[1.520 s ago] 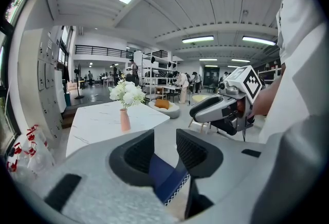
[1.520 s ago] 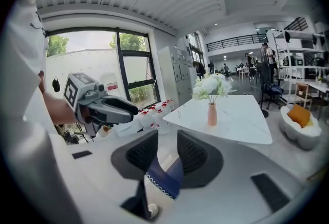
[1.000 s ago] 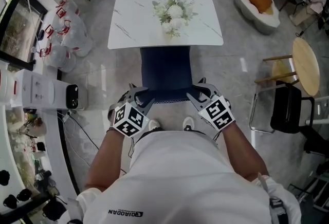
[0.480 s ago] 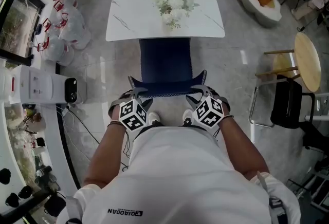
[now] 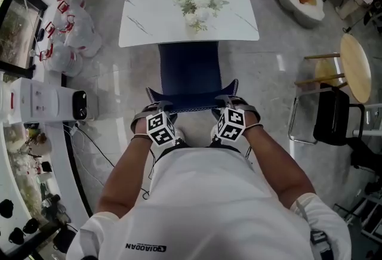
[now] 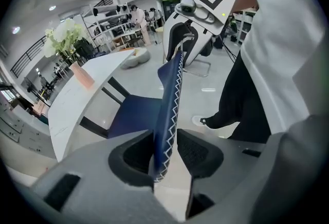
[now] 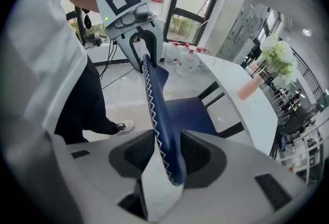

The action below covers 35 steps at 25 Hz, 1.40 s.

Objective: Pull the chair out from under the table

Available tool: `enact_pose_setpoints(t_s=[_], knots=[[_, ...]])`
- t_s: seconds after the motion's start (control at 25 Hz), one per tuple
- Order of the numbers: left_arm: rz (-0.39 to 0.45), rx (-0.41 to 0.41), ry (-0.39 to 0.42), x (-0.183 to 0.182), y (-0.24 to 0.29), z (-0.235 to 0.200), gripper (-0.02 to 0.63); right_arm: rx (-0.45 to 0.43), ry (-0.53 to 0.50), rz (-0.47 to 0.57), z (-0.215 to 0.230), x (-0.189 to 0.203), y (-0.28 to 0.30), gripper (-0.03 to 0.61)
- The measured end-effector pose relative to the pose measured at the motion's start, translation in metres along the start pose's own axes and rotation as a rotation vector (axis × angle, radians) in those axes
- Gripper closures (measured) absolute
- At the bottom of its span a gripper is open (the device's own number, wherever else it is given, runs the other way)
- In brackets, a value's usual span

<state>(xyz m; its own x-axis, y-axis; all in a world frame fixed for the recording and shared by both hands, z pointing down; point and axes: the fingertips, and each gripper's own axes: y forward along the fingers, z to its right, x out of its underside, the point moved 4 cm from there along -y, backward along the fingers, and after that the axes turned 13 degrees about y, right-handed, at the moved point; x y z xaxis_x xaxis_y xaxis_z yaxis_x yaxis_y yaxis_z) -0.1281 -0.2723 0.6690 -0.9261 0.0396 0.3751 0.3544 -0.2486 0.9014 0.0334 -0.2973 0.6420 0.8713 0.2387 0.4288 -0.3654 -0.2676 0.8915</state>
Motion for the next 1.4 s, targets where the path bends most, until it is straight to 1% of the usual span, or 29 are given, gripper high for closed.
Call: enact_pose_setpoints(t_s=[0.16, 0.28, 0.4, 0.52, 0.68, 0.84, 1.0, 1.2, 1.4], knots=[[-0.012, 0.017, -0.019, 0.006, 0.017, -0.002, 0.463, 0.005, -0.049, -0.07, -0.002, 0.013, 0.021, 0.414], [-0.023, 0.033, -0.017, 0.01, 0.028, -0.004, 0.463, 0.004, -0.064, -0.083, -0.001, 0.015, 0.035, 0.411], [-0.037, 0.057, -0.013, 0.012, 0.038, -0.006, 0.463, 0.002, -0.084, -0.121, 0.0, 0.019, 0.048, 0.403], [-0.039, 0.074, -0.023, 0.018, 0.048, -0.008, 0.463, 0.02, -0.094, -0.15, 0.005, 0.022, 0.06, 0.4], [-0.032, 0.102, -0.019, 0.019, 0.05, -0.006, 0.463, 0.027, -0.097, -0.14, 0.006, 0.022, 0.062, 0.414], [-0.036, 0.1, -0.013, 0.021, 0.053, -0.005, 0.482, 0.008, -0.11, -0.154, 0.005, 0.022, 0.064, 0.433], [-0.039, 0.106, 0.007, 0.022, 0.054, -0.004, 0.499, 0.011, -0.103, -0.157, 0.004, 0.022, 0.065, 0.443], [-0.03, 0.105, 0.015, 0.021, 0.054, 0.001, 0.5, 0.042, -0.077, -0.163, 0.001, 0.026, 0.065, 0.439], [-0.034, 0.118, 0.037, 0.022, 0.055, 0.025, 0.494, 0.067, -0.052, -0.155, -0.019, 0.034, 0.062, 0.426]])
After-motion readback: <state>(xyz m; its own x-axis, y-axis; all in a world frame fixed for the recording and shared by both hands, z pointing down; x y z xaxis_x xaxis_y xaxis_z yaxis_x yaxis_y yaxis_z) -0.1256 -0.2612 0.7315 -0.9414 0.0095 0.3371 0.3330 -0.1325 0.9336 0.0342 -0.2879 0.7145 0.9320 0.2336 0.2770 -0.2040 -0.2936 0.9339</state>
